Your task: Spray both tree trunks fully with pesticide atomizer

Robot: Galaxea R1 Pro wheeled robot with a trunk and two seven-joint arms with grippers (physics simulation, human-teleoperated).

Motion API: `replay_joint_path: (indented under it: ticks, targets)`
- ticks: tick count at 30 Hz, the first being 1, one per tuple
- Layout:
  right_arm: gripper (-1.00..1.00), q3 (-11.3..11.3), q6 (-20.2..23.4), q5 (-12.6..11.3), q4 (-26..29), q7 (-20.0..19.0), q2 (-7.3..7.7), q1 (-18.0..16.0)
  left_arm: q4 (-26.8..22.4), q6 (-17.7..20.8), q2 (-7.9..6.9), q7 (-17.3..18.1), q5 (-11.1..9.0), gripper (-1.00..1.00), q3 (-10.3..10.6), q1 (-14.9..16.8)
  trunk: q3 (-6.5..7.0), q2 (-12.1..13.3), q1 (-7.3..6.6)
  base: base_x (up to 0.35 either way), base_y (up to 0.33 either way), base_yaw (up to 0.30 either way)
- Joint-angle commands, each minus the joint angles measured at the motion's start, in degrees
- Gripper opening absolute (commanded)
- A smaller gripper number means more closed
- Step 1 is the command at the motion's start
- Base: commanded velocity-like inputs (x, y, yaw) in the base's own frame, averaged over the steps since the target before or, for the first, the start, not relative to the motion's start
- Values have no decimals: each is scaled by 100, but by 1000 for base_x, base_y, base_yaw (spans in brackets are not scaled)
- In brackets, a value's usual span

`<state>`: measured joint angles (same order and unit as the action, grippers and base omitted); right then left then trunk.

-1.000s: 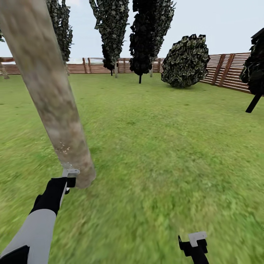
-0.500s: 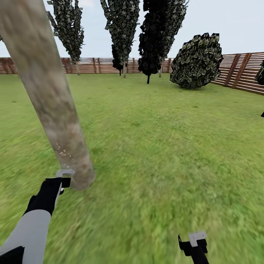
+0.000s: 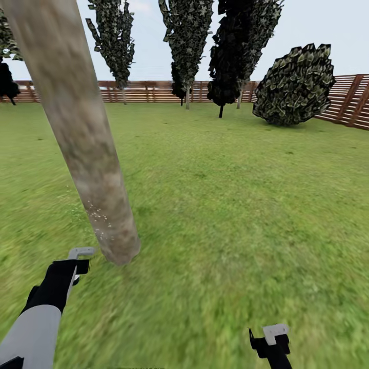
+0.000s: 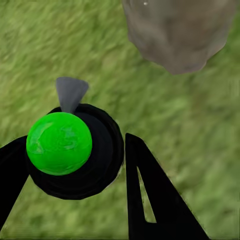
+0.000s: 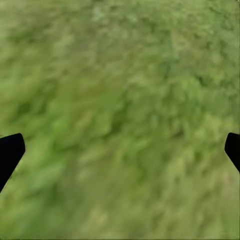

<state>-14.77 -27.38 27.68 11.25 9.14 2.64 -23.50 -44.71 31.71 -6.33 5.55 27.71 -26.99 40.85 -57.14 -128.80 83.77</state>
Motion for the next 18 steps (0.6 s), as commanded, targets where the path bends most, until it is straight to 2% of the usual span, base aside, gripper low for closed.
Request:
replay_joint_path:
  ticks: [1, 5, 7, 10, 13, 16, 18]
  targets:
    - [100, 1, -2, 6, 0, 0, 3, 1, -2, -10, 3, 14, 0, -100, 22, -5, 0, 0, 0, 0, 0, 277]
    - [100, -7, -4, -1, 3, 8, 23, 3, -5, -3, 5, 8, 1, -100, 366, 0, 0, 0, 0, 0, 0, 266]
    - [100, -8, -4, -7, 4, 9, 87, 3, -8, -3, 44, -2, -16, -100, 517, 1, 0, 0, 0, 0, 0, 64]
    - [100, -8, -4, -18, 8, 9, 120, 3, -32, 0, 74, -4, 4, -100, 564, -5, 0, 0, 0, 22, -60, 15]
    - [100, -4, -4, -25, 16, 2, 89, 3, -64, 33, 11, -6, 7, -100, 531, -7, 0, 0, 0, 36, -240, 2]
    - [100, 0, -4, -34, 21, -3, 71, 3, -61, 37, 55, -28, 3, -100, 521, -7, 0, 0, 0, 5, -268, 0]
    - [100, -5, -4, -35, 50, -1, 60, 3, -39, 37, 73, -180, -20, -100, 515, -7, 0, 0, 0, 1, -272, 0]
